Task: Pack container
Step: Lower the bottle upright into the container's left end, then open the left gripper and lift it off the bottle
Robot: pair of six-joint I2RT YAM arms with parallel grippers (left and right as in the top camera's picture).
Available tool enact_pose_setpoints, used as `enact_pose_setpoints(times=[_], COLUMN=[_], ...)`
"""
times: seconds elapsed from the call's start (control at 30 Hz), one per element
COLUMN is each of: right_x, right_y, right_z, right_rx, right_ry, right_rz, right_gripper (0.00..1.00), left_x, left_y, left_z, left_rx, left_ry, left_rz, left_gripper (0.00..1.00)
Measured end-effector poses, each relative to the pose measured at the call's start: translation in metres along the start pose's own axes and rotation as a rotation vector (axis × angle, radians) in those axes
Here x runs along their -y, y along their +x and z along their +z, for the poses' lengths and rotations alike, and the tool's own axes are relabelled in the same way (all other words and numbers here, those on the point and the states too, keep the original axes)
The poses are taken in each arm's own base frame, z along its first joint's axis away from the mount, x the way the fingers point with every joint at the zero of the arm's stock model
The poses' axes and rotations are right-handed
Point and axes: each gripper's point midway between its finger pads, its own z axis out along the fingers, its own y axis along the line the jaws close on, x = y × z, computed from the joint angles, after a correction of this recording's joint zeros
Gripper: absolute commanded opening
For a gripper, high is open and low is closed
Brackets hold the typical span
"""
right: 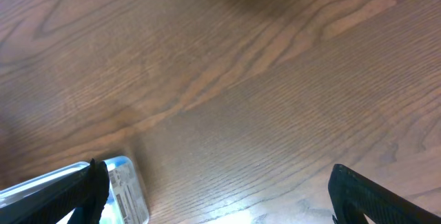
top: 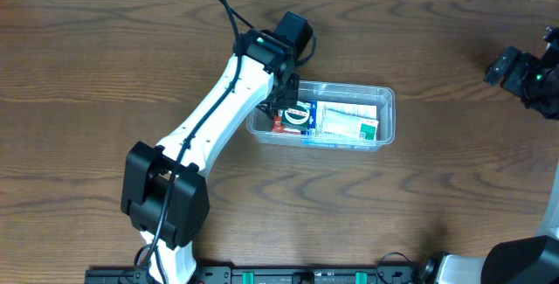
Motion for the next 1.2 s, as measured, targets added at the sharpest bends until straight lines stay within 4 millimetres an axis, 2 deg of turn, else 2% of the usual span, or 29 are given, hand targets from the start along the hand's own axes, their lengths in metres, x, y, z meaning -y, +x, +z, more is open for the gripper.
enact_pose_setpoints(times=[0.23, 0.43, 0.77, 0.83, 0.93, 1.0, 1.2], right_x=[0.000, 0.000, 0.000, 0.000, 0.000, 0.000, 0.000], right_y=[0.000, 0.000, 0.000, 0.000, 0.000, 0.000, 0.000], right_z=[0.000, 0.000, 0.000, 0.000, 0.000, 0.000, 0.000], right_rx=[0.000, 0.000, 0.000, 0.000, 0.000, 0.000, 0.000], right_ry=[0.000, 0.000, 0.000, 0.000, 0.000, 0.000, 0.000], right_rz=[0.000, 0.000, 0.000, 0.000, 0.000, 0.000, 0.000], right_gripper=[0.99, 0.99, 0.99, 0.99, 0.99, 0.99, 0.99], left_x=[-0.021, -0.023, -0.026, -0.026, -0.026, -0.025, -0.025], left_y=[-0.008, -0.011, 0.005, 0.006, 0.007, 0.006, 0.005], left_z=[0.002, 0.004, 0.025, 0.028, 0.029, 0.029, 0.029], left_rx=[0.004, 0.013, -0.031, -0.035, -0.037, -0.032, -0.028], left_ry=[-0.020, -0.020, -0.036, -0.036, -0.035, -0.034, -0.031], left_rz=[-0.075, -0.081, -0.094, -0.097, -0.098, -0.096, -0.105], left_gripper=[0.13, 0.13, 0.15, 0.27, 0.50, 0.61, 0.64])
